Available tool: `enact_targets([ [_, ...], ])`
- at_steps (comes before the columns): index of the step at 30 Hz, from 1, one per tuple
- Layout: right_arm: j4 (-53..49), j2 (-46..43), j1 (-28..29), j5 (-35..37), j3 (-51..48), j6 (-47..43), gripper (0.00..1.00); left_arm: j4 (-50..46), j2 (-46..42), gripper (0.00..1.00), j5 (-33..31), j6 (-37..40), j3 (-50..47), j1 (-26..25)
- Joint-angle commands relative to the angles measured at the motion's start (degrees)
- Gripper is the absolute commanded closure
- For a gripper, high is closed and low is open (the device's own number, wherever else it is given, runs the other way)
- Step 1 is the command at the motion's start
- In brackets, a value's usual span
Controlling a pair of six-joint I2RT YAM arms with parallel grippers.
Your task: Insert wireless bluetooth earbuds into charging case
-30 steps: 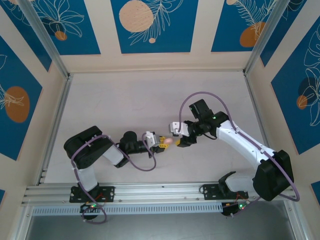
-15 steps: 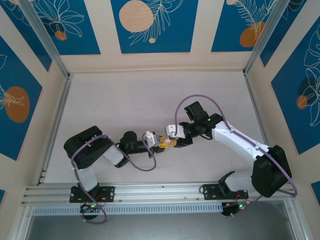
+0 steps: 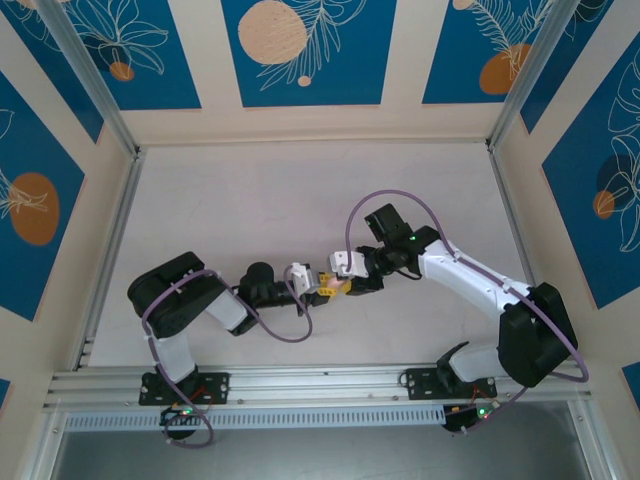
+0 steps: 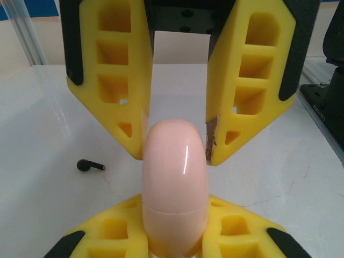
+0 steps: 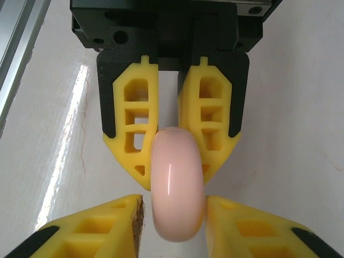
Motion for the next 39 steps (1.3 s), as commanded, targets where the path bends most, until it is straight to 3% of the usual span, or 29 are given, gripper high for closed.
enact_targets([
  [1, -0.4, 0.6, 0.5, -1.4, 0.4, -1.0, 0.67, 2.0, -1.5, 0.95, 1.4, 1.2, 0.0, -0.7],
  [8, 0.0, 1.1, 1.1, -0.3, 0.5, -1.2, 0.75, 2.0, -1.2, 0.95, 1.4, 1.0, 0.1, -0.7],
  [11, -0.4, 1.1, 1.1, -0.3, 0.8, -1.5, 0.77, 2.0, -1.1, 0.88, 1.2, 1.0, 0.0, -0.7],
  [17, -2.7, 1.1, 0.8, 0.1, 1.8, -2.4, 0.81, 2.0, -1.1, 0.64, 0.5, 1.5, -0.1, -0.7],
  [20, -4.2, 0.9, 0.2, 0.0, 2.3, -2.9, 0.81, 2.0, -1.3, 0.37, -0.1, 1.9, -0.3, -0.7],
  [28, -13.2, 1.8, -4.2, 0.1, 6.3, -5.3, 0.82, 2.1, -1.6, 0.33, -2.4, 2.3, -1.2, -0.7],
  [39, -23.7, 6.7, -14.6, 6.1, 14.8, -8.0, 0.82, 2.0, -2.1, 0.33, -11.6, 1.5, -2.0, -0.7],
])
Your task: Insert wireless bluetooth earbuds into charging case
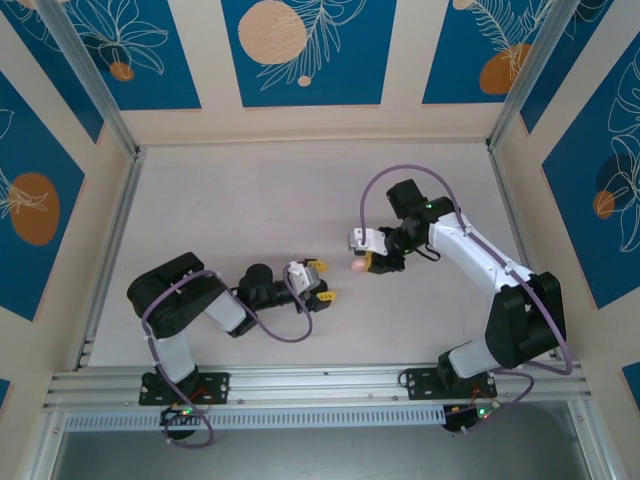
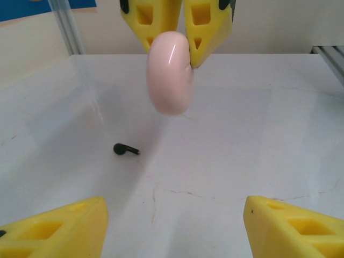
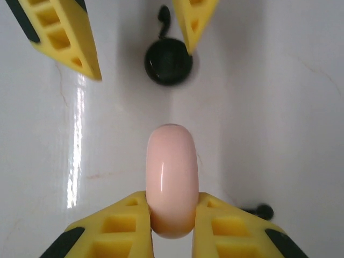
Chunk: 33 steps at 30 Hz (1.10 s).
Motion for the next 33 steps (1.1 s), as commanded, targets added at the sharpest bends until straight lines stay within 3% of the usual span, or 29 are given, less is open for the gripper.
enact_targets([
  [1, -5.8, 1.5, -3.0, 1.7, 3.0, -2.7, 0.82, 2.0, -1.8, 0.33, -4.0, 0.1, -0.9, -0.7],
  [13, -13.9, 12.2, -10.9, 1.7, 9.1, -3.0, 0.81, -0.1, -1.5, 0.32, -7.8, 1.3, -0.5, -0.7],
  [21, -18.7, 21.3, -12.8, 1.8, 14.9, -2.4, 0.82, -3.3, -1.0, 0.32, -8.2, 3.5, 1.0, -0.7],
  [33, -20.0, 27.9, -15.3, 2.4, 17.6, -2.0, 0.82, -4.4, 1.3, 0.32, -9.3, 4.8, 3.3, -0.6],
])
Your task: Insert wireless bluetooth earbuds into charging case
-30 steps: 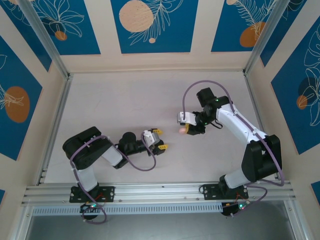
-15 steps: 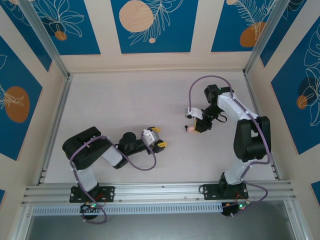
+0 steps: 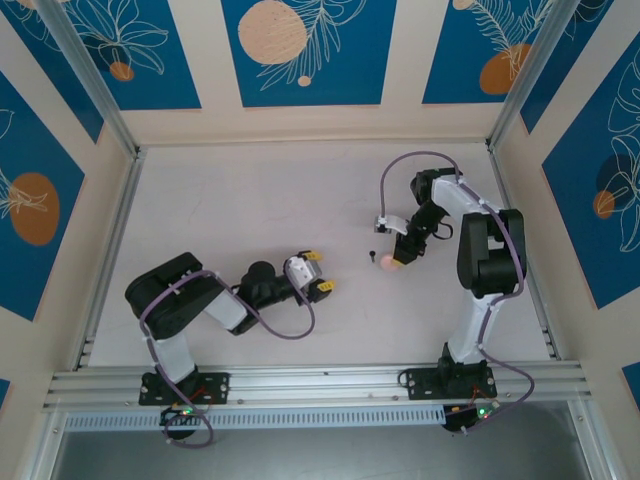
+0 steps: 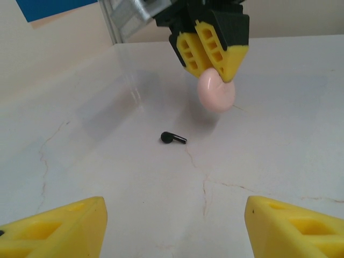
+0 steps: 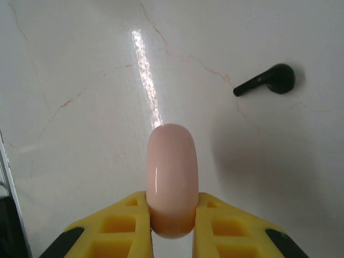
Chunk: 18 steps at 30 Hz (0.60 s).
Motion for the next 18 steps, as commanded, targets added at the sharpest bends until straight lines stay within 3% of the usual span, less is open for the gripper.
enact_targets([
  [1, -2.3, 1.1, -0.6, -0.4, 1.5, 0.2, 0.82, -1.2, 1.6, 0.32, -0.4, 1.7, 1.7, -0.6],
  [18, -3.7, 7.4, -3.6, -2.9, 5.8, -0.6, 0.78, -5.6, 3.6, 0.32, 0.2, 3.0, 6.8, -0.5],
])
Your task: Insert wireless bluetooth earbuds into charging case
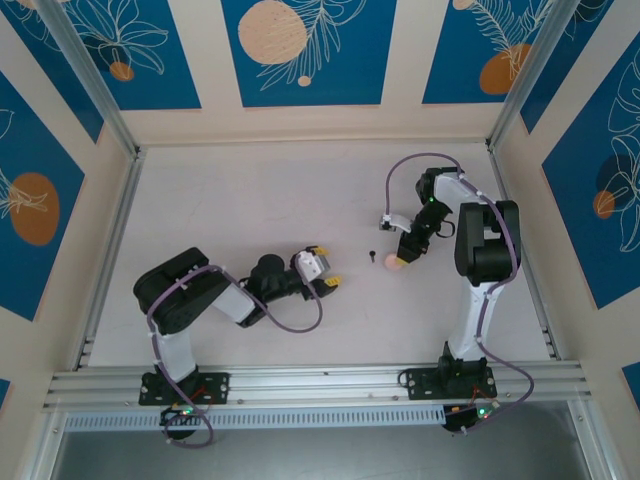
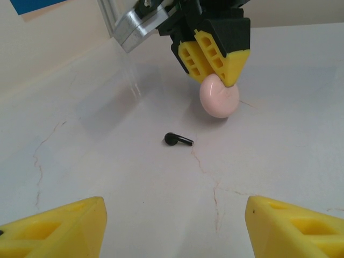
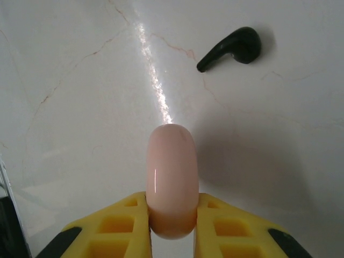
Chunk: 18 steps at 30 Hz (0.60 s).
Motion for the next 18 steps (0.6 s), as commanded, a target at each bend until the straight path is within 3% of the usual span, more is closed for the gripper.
enact_targets([
  [1, -2.2, 0.8, -0.7, -3.3, 2.1, -1.5, 0.78, -1.0, 0.9, 0.32, 0.4, 1.5, 1.5, -0.4],
  [18, -2.8, 5.2, -1.5, -4.4, 5.1, -2.2, 0.73, -2.7, 1.9, 0.32, 0.0, 1.5, 2.9, -0.3],
])
